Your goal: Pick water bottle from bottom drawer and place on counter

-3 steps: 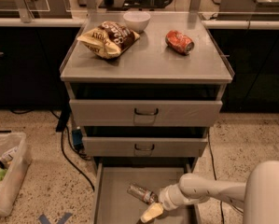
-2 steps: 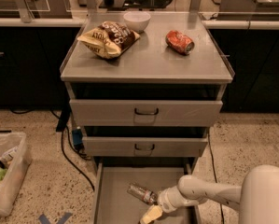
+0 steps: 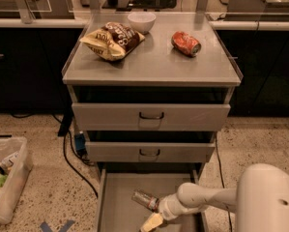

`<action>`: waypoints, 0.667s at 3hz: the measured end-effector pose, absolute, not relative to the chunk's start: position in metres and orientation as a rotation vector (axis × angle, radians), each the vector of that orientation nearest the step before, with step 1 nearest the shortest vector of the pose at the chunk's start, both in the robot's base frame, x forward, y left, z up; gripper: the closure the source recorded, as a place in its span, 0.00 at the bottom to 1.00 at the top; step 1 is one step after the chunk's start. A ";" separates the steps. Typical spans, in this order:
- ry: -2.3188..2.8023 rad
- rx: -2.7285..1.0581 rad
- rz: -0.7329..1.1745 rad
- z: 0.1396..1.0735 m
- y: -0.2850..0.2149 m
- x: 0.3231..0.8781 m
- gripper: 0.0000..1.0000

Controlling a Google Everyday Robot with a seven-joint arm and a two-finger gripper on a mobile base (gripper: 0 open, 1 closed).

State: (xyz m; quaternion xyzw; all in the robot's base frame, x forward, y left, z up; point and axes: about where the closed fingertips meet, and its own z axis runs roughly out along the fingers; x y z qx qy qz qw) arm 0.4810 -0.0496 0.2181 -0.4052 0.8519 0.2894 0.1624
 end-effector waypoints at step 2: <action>2.423 -1.211 0.685 0.179 -0.010 0.527 0.00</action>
Offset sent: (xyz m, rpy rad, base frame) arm 0.0136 0.0272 -0.0255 -0.0345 -0.0240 0.0094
